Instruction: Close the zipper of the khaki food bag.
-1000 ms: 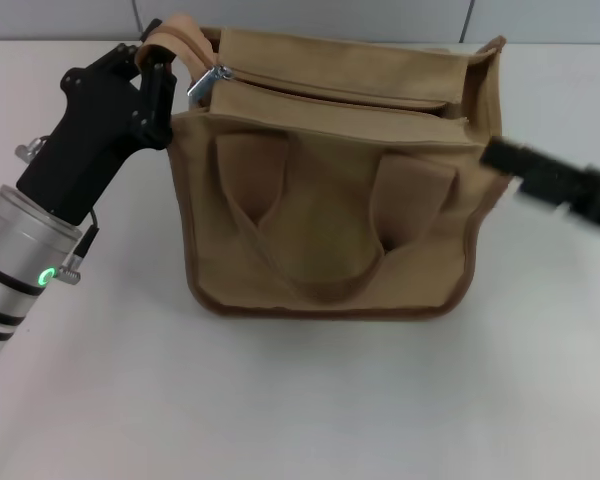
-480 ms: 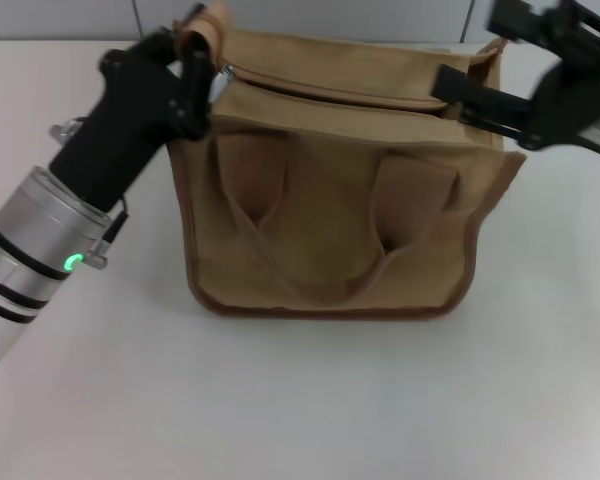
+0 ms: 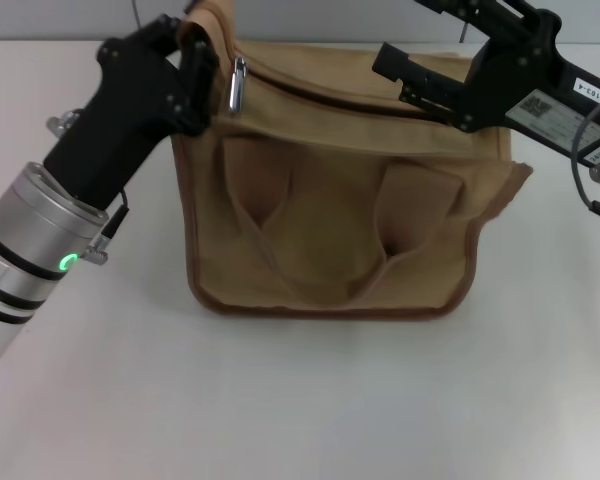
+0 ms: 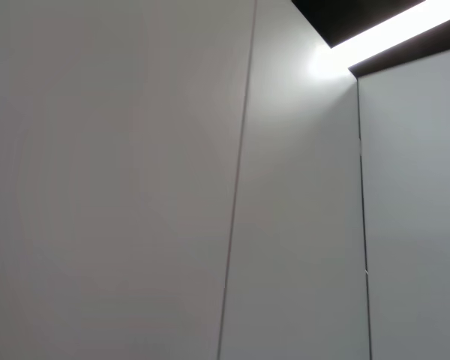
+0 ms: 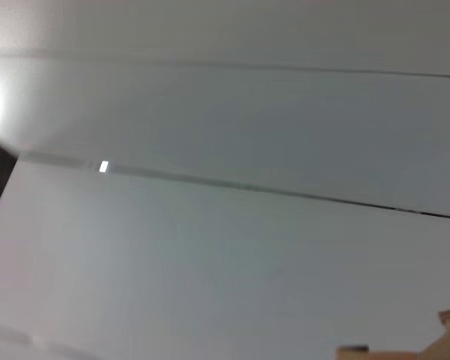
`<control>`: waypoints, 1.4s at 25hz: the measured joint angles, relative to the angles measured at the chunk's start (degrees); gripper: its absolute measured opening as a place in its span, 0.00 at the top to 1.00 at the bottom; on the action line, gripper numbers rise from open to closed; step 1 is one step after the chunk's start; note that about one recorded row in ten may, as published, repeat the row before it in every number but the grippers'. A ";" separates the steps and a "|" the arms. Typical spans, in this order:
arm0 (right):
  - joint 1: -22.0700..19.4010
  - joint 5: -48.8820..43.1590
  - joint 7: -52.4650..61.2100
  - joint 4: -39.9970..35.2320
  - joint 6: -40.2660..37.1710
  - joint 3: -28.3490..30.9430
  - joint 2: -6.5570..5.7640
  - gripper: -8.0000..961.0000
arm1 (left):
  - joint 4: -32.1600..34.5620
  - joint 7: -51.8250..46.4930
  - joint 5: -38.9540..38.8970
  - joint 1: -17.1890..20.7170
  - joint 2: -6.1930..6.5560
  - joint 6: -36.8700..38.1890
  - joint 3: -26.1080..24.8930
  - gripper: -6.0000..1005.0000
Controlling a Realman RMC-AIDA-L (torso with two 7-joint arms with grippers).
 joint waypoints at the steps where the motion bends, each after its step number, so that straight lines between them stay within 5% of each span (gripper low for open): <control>1: 0.15 -0.14 -2.89 -0.28 -0.76 -0.20 0.01 0.18 | 0.00 0.00 0.00 0.00 0.00 0.00 0.00 0.96; 15: -1.89 -0.46 -48.17 -3.06 -6.14 -5.42 0.43 0.18 | -0.24 -2.04 1.06 -2.04 0.04 -0.71 -1.43 0.96; 21: -0.08 -0.38 -52.35 1.71 -5.40 -5.48 0.57 0.18 | -0.54 -1.99 1.45 -2.28 0.03 -0.75 -1.49 0.96; 35: 4.03 -0.23 -41.12 10.63 4.66 -4.74 0.82 0.18 | -1.17 -2.31 3.59 -3.56 0.21 -0.59 -1.65 0.96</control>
